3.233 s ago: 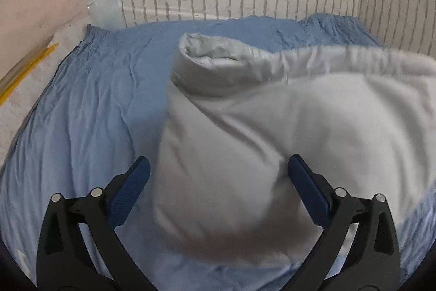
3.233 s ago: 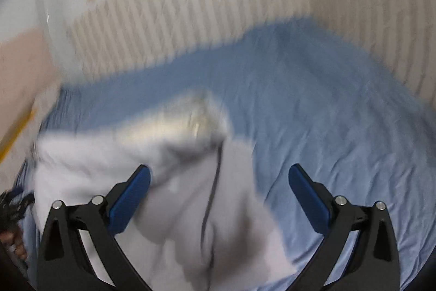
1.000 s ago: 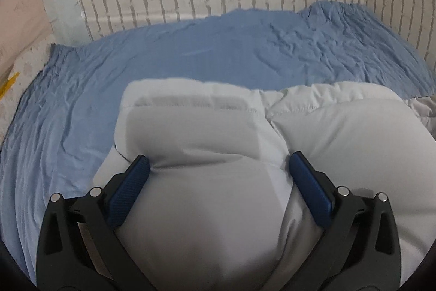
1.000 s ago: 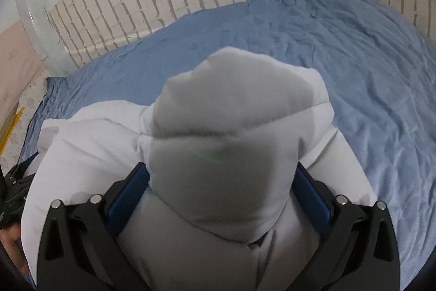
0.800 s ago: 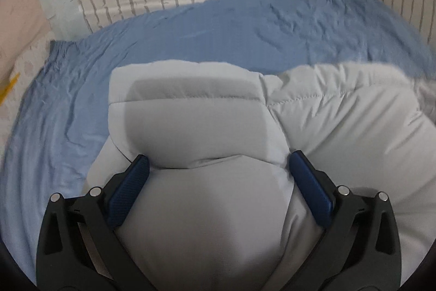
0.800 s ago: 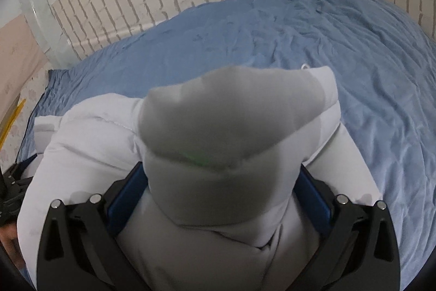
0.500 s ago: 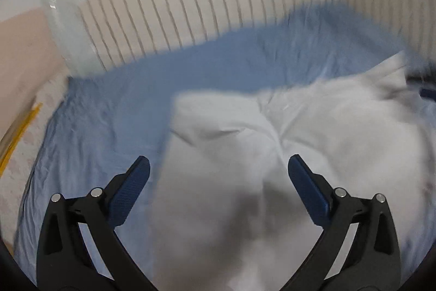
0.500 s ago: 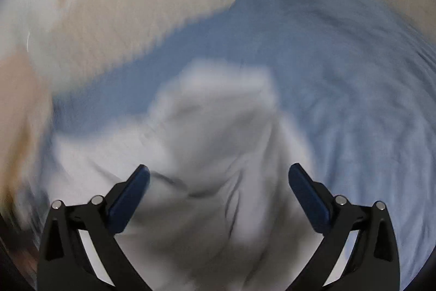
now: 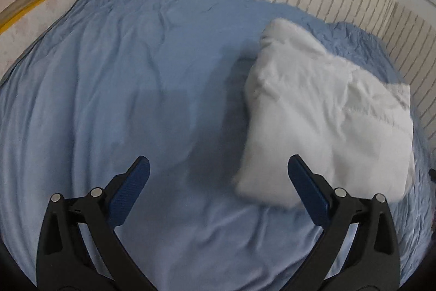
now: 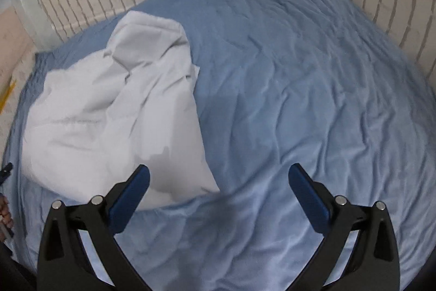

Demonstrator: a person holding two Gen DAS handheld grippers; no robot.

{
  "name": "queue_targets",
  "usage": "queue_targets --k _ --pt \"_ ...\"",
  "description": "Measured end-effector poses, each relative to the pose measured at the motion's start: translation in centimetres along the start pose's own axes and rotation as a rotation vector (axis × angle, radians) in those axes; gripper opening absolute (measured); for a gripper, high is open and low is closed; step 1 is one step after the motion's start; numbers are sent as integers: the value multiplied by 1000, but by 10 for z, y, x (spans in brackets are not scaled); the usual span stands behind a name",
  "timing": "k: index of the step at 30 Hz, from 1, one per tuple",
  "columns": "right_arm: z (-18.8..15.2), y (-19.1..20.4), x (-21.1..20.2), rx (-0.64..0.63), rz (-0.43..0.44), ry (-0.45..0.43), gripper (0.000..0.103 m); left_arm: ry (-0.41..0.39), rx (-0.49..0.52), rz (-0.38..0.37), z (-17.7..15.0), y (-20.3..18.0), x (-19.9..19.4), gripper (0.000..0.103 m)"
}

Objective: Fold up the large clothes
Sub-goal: 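Grasp the folded jacket with the left gripper while the right gripper grasps it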

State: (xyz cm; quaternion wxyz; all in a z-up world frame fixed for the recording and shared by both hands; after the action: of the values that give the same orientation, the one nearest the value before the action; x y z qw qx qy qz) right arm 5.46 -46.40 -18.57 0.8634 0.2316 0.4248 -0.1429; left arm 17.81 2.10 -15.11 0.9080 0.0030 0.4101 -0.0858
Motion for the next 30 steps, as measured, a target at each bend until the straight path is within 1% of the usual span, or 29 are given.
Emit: queue_targets --k 2,3,4,6,7,8,9,10,11,12,14,15,16,17,18,19,20,21,23,25,26,28,29,30 --pt "-2 3 21 -16 31 43 101 6 9 -38 4 -14 19 100" --pt "-2 6 32 -39 36 60 101 18 15 -53 2 -14 22 100" --pt "-3 11 41 -72 46 67 101 45 46 -65 -2 -22 33 100" --pt "-5 17 56 -104 69 89 101 84 110 -44 -9 -33 49 100" --pt "-8 19 66 -90 92 115 101 112 149 -38 -16 -39 60 100" --pt "-10 20 77 -66 128 152 101 123 153 -42 -21 -41 65 100" --pt "-13 20 85 -53 155 181 101 138 137 -59 -26 -42 71 100" --pt "-18 24 96 -46 189 233 101 149 121 -79 -27 -44 77 100" --pt "-22 26 104 -35 210 267 100 161 105 -98 -28 -45 83 100" --pt "-24 28 109 -21 224 278 94 169 94 -108 -28 -47 89 100" --pt "-24 33 111 4 225 286 87 176 91 -114 -26 -52 103 100" --pt "-22 36 109 10 239 285 70 171 99 -109 -25 -55 107 100" --pt "-20 40 103 14 253 278 53 157 115 -105 -23 -60 110 89" --pt "-18 45 96 5 275 268 42 149 131 -129 -24 -66 112 76" --pt "-15 53 88 -24 278 243 31 144 142 -168 -23 -74 111 53" --pt "-13 60 80 -55 260 215 27 134 160 -138 -23 -81 107 41" --pt "-12 64 75 -71 251 198 26 124 176 -123 -22 -87 103 35" --pt "-10 68 69 -78 238 176 24 120 178 -127 -21 -90 101 27" --pt "-4 72 57 -75 226 132 23 106 145 -145 -18 -88 95 22" --pt "4 72 39 -68 221 69 21 65 108 -169 -12 -87 80 19" --pt "9 71 32 -59 221 40 20 36 104 -182 -9 -90 69 18" --pt "19 59 -10 6 236 -65 19 -13 113 -215 -4 -99 42 17" --pt "23 55 -25 32 238 -99 19 -33 110 -244 -3 -107 27 17" --pt "24 47 -49 50 211 -158 19 -43 108 -278 -3 -117 16 17"
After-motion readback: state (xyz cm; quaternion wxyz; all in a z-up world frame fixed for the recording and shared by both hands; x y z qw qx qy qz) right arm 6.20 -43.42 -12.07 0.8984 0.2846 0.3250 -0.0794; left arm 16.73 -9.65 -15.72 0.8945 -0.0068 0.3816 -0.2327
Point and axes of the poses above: each gripper's, at about its wrist camera, not at the fingertips, and x roughly the way its jaws point, y to its left, z to its top, the point moved 2 cm from there along x, roughly the way its jaws point, and after that the axes turned 8 degrees about x, right-handed, at the moved point
